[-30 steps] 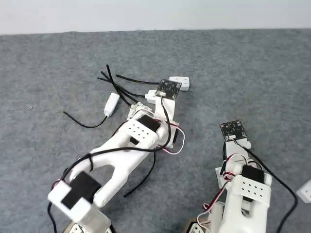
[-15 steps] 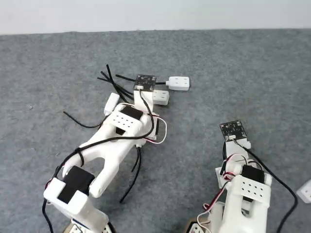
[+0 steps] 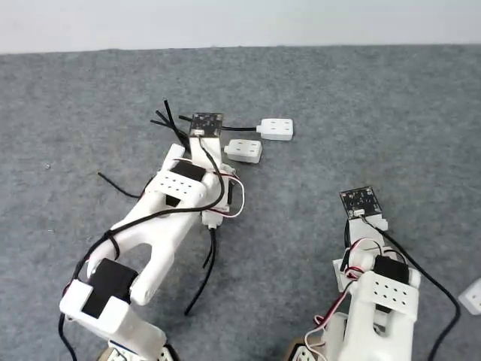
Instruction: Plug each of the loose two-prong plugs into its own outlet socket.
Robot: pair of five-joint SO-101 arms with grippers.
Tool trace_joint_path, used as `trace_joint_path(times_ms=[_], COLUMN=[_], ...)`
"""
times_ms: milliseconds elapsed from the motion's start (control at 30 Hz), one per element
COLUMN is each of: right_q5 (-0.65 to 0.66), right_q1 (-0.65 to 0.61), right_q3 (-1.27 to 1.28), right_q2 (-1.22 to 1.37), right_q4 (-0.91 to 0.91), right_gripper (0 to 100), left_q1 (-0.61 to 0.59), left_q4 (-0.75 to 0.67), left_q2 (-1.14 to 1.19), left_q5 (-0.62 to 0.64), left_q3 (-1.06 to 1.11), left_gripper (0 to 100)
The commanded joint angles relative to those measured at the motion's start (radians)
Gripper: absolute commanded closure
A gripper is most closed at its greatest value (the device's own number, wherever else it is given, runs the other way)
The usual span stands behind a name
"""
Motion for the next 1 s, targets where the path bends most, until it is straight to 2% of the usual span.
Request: trace_joint_path(times_ms=[0, 267, 433, 500, 700, 967], right_q5=[-0.003, -0.003, -0.003, -0.003, -0.003, -0.003], right_q1=[-0.004, -0.004, -0.004, -0.004, -0.004, -0.004], right_q3=[-0.006, -0.006, -0.005, -0.005, -0.005, -0.005], right_q2=[-0.007, -0.007, -0.007, -0.007, -0.007, -0.007], right_q4=[-0.021, -0.021, -0.021, -0.021, -0.021, -0.021], right_gripper=[99.1, 99.1, 99.1, 99.1, 99.1, 99.1], left_q1=[-0.02, -0.003, 0.103, 0.114, 0.08, 0.052], left_q4=[0.021, 0.023, 0.049, 0.049, 0.075, 0.075], left_q2=[0.012, 0.005, 0.002, 0.002, 0.008, 0.0], left_q5=[-0.031, -0.063, -0.212, -0.184, -0.169, -0.153], left_q3=[0.033, 0.028, 0.018, 0.018, 0.024, 0.015], left_gripper=[96, 96, 96, 94, 75, 75])
